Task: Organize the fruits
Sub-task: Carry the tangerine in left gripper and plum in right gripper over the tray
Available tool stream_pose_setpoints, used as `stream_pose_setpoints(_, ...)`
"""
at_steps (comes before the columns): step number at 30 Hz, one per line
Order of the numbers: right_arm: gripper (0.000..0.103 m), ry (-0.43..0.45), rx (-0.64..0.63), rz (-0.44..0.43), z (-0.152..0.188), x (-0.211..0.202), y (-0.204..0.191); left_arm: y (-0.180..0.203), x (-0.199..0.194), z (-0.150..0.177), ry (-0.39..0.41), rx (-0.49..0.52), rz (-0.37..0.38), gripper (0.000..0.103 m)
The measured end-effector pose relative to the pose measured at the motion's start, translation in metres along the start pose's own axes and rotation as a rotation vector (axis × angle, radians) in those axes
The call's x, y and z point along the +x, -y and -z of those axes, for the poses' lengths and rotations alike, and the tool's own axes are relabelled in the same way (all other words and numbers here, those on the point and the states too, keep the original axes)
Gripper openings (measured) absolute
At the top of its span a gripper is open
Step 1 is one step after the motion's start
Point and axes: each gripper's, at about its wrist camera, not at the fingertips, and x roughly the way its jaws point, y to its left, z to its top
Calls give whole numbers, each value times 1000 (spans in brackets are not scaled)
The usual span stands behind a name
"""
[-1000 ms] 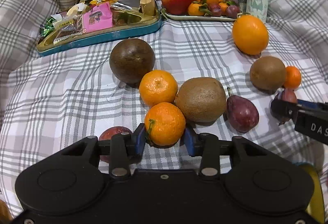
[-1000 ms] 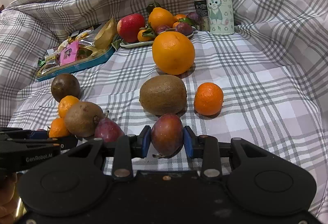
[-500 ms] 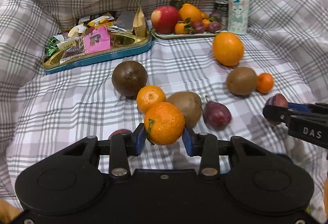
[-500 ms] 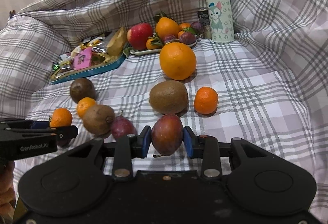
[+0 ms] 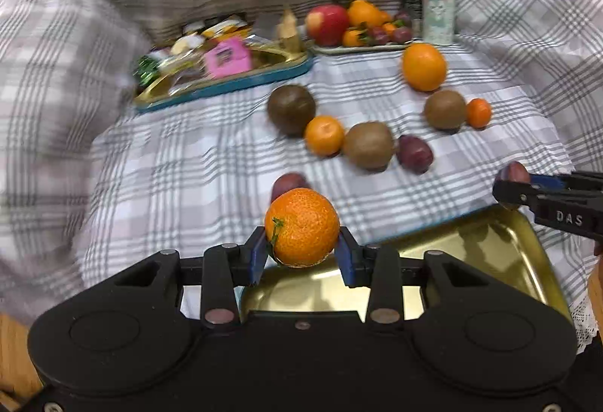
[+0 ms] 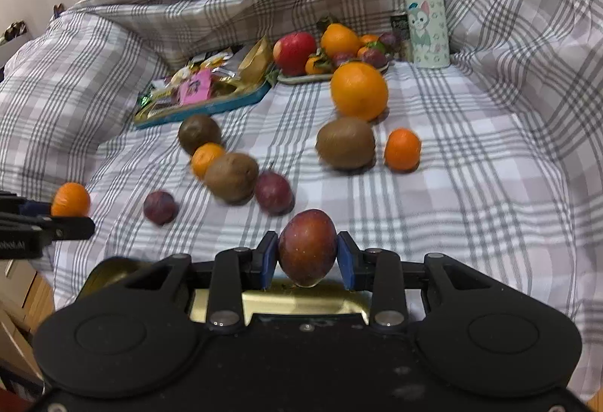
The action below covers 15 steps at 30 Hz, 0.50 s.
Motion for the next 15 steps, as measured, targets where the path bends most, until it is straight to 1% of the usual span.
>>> stream_pose_setpoints(3,36,-24,-7,-4,9,-1,-7,-1,1,10,-11,-54,-6,47)
stream_pose_setpoints(7,36,-64,-15,-1,20,3,-12,5,8,19,-32,-112,19,47)
stream_pose_setpoints(11,36,-89,-16,16,29,7,-14,17,21,27,-55,-118,7,47)
stream_pose_setpoints(15,36,-107,-13,38,35,11,-15,22,37,36,-107,-129,3,47)
